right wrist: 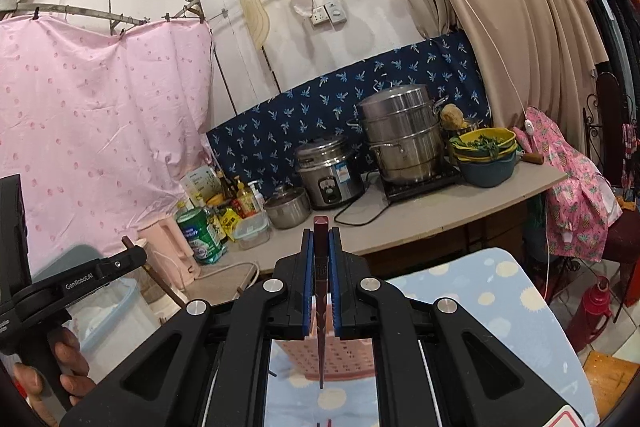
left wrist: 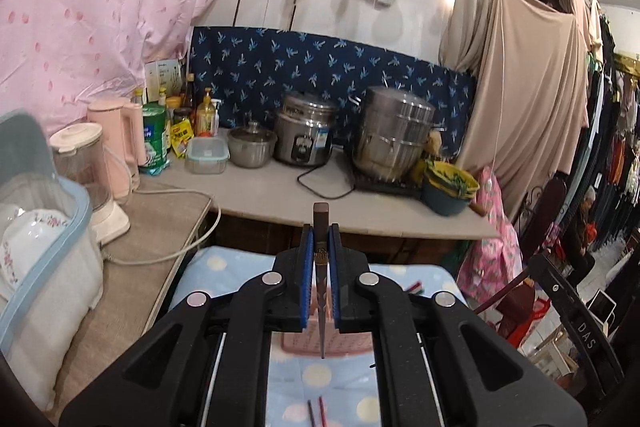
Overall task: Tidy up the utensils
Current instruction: 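Lower both chopsticks into the pink holder and open both tools, then raise both open tools and move them down to the last two red chopsticks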
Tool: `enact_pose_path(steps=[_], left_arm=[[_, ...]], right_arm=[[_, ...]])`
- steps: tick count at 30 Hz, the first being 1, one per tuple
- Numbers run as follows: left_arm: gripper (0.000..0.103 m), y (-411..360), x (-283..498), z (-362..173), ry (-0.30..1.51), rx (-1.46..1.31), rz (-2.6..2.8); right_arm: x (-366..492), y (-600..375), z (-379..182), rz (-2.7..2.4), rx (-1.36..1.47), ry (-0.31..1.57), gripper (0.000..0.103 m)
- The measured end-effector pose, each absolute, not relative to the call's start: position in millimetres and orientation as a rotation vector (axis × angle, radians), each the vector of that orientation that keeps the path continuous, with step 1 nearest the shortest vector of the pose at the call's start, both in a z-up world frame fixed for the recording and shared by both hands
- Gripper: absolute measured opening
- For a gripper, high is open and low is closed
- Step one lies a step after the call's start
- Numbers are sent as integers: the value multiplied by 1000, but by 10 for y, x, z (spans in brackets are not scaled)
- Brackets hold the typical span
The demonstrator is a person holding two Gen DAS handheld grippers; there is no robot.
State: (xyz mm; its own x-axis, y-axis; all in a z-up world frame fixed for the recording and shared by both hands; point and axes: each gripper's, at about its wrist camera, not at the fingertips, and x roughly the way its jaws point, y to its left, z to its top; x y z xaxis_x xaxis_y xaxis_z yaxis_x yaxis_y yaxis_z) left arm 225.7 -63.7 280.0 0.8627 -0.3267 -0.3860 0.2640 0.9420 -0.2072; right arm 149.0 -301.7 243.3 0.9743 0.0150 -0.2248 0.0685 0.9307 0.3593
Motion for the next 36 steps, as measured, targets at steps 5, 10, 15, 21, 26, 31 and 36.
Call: enact_pose_path(steps=[5,10,15,21,26,31,36], left_arm=[[7,-716,2527,2904,376,-163,-309],[7,-771,2760,2868,362,-155,-296],[7,-786,2972,2681,399,-144,-281],[7,-810,3143,2364,463,-139,-276],[7,-837,3220,2157,504,-133,-271],[7,-856,3272,2026,525,-129,-260],[14,-839,3270,1959,527,-125,-243]], right_arm=[[1881,-3069,2576,-31,394,187,7],[2223,-3067,2542,-45,380,202,7],[2474,-3071,2352,-58,366,248,7],[2640,-3077,2052,-63,372,308,7],[2721,-3055,1852,-69,357,353,7],[2781,-3046,1738,-65,350,385,8],[2764,-3047,1695,-67,352,392,10]])
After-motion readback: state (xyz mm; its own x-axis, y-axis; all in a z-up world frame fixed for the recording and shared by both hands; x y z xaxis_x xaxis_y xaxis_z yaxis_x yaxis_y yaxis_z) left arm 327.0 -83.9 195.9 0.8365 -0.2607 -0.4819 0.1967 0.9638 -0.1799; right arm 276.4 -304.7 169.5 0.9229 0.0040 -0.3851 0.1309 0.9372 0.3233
